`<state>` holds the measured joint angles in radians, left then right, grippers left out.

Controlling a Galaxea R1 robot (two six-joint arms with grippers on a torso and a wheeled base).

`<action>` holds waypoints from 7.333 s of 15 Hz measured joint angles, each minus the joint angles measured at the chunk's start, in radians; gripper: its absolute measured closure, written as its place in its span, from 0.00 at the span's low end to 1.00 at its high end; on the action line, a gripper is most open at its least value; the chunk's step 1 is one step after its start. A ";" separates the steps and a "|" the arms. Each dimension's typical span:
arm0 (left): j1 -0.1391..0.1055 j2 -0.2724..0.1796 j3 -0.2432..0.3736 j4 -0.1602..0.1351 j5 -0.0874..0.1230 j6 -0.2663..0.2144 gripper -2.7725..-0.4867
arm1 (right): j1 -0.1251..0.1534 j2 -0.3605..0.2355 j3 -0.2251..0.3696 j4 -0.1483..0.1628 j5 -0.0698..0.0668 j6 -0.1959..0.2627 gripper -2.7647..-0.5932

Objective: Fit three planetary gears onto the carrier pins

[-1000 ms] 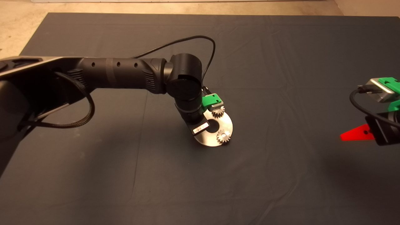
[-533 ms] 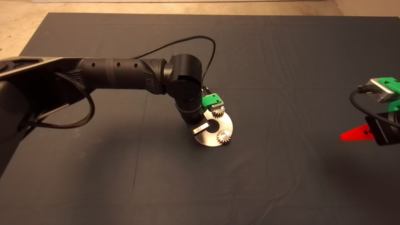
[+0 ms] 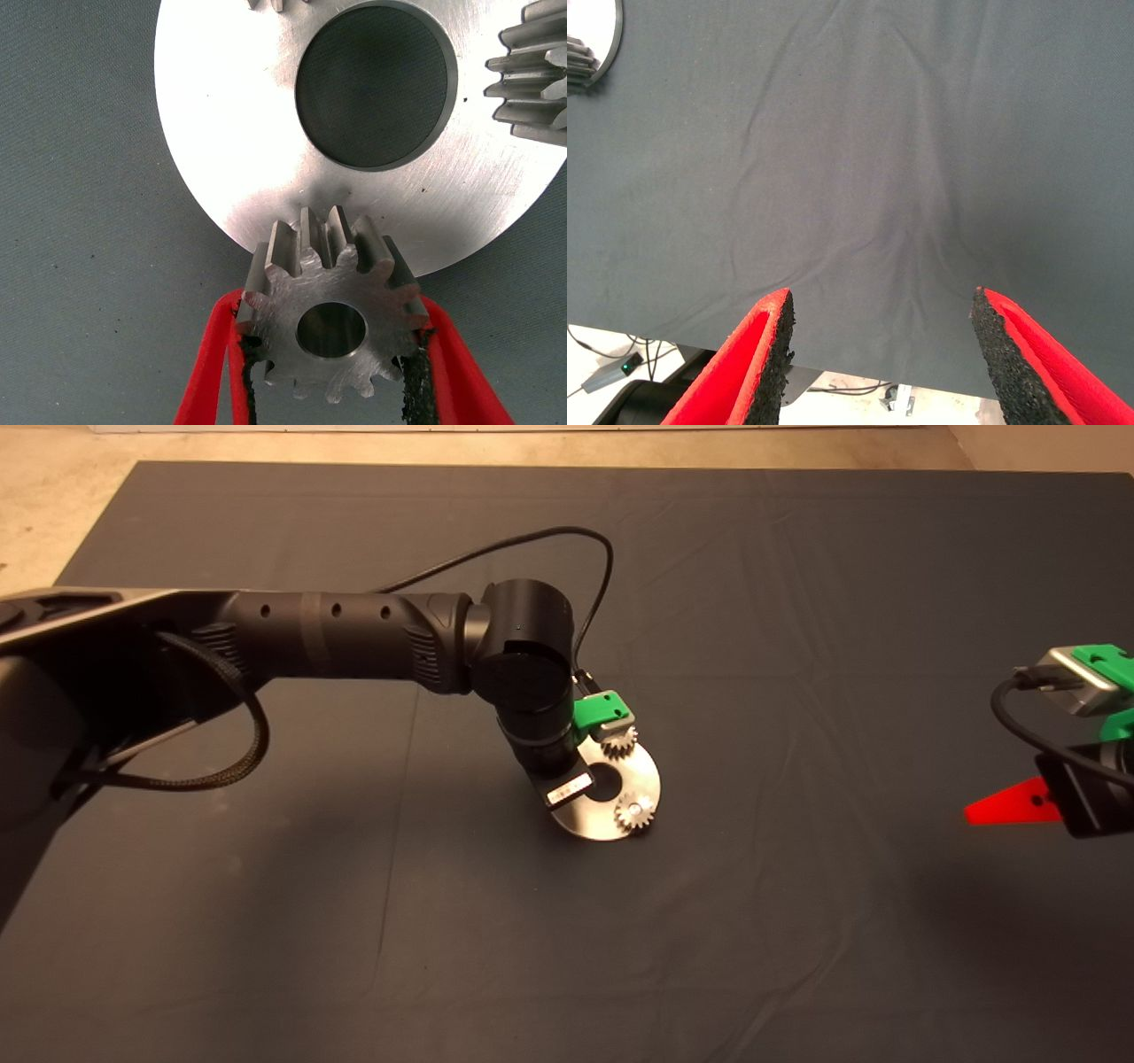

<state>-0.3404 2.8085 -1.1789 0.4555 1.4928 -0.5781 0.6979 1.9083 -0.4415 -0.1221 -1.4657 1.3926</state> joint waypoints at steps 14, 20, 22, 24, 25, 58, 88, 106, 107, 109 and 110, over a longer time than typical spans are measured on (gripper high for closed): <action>0.000 0.001 -0.017 -0.001 -0.011 0.030 0.91 | 0.000 0.000 0.000 0.000 0.005 0.000 0.59; 0.000 0.001 -0.024 0.012 -0.021 0.042 0.91 | 0.000 0.000 0.000 0.000 0.023 0.000 0.59; 0.001 0.001 -0.024 0.016 -0.022 0.042 0.91 | 0.000 0.000 0.000 0.000 0.023 0.000 0.59; 0.002 0.004 -0.024 0.020 -0.022 0.042 0.91 | 0.000 0.000 0.000 0.001 0.023 0.000 0.59; 0.002 0.004 -0.024 0.021 -0.022 0.042 0.91 | 0.000 0.000 0.000 0.004 0.023 0.000 0.59; 0.020 -0.017 0.053 0.113 0.003 0.039 0.92 | 0.000 0.000 0.000 0.010 0.033 0.000 0.59; 0.017 -0.030 0.044 0.113 0.008 0.037 0.92 | 0.000 0.000 0.000 0.011 0.034 0.000 0.59; 0.017 -0.030 0.041 0.106 0.007 0.033 0.92 | 0.000 0.000 0.000 0.011 0.046 0.000 0.59; 0.017 -0.030 0.041 0.106 0.007 0.033 0.92 | 0.000 0.000 0.000 0.011 0.046 0.000 0.59; 0.017 -0.030 0.040 0.103 0.007 0.033 0.92 | 0.000 0.000 0.000 0.011 0.046 0.000 0.59; 0.017 -0.030 0.040 0.102 0.007 0.033 0.92 | 0.000 0.000 0.000 0.011 0.046 0.000 0.59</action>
<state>-0.3236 2.7787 -1.1391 0.5574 1.5000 -0.5453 0.6981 1.9083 -0.4419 -0.1111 -1.4196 1.3921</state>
